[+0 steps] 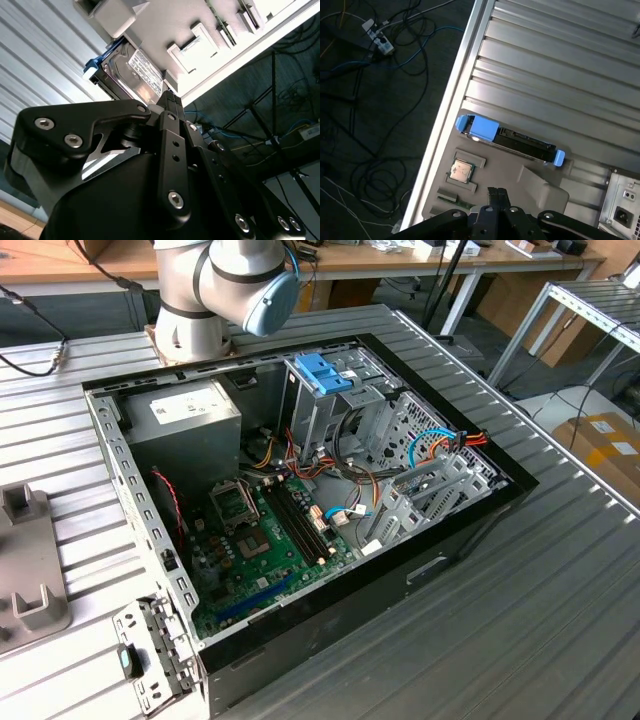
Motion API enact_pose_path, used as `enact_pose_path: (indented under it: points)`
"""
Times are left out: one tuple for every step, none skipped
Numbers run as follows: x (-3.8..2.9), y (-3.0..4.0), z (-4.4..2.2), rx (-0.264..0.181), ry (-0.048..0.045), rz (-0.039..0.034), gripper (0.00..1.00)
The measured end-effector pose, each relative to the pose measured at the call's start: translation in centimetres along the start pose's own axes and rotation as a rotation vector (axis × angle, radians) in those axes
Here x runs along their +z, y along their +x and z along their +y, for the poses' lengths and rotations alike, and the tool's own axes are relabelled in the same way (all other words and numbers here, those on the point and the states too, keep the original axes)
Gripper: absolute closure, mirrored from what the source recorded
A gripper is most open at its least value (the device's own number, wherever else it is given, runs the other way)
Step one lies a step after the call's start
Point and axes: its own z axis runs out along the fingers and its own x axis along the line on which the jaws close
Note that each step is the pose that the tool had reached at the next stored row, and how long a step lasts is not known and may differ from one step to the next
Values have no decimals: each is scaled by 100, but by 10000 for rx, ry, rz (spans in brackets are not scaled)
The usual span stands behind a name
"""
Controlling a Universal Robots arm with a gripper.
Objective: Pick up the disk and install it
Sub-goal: 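Pick up the disk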
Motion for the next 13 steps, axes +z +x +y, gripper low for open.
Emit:
enact_pose_path:
  points:
    - [0,0,0,-68,-2,3,90]
    - [0,0,0,-116,-3,5,90]
    - [0,0,0,-194,-5,9,90]
    - [0,0,0,-241,-6,11,90]
    - [0,0,0,-293,-7,13,90]
    - [0,0,0,-356,-9,16,90]
    - [0,0,0,-416,-10,18,90]
    - [0,0,0,-474,-11,21,90]
    - [0,0,0,-518,-13,23,90]
    - [0,0,0,-582,-14,26,90]
    - [0,0,0,-636,-15,28,90]
    - [0,0,0,-737,-18,33,90]
    - [0,0,0,-786,-19,35,90]
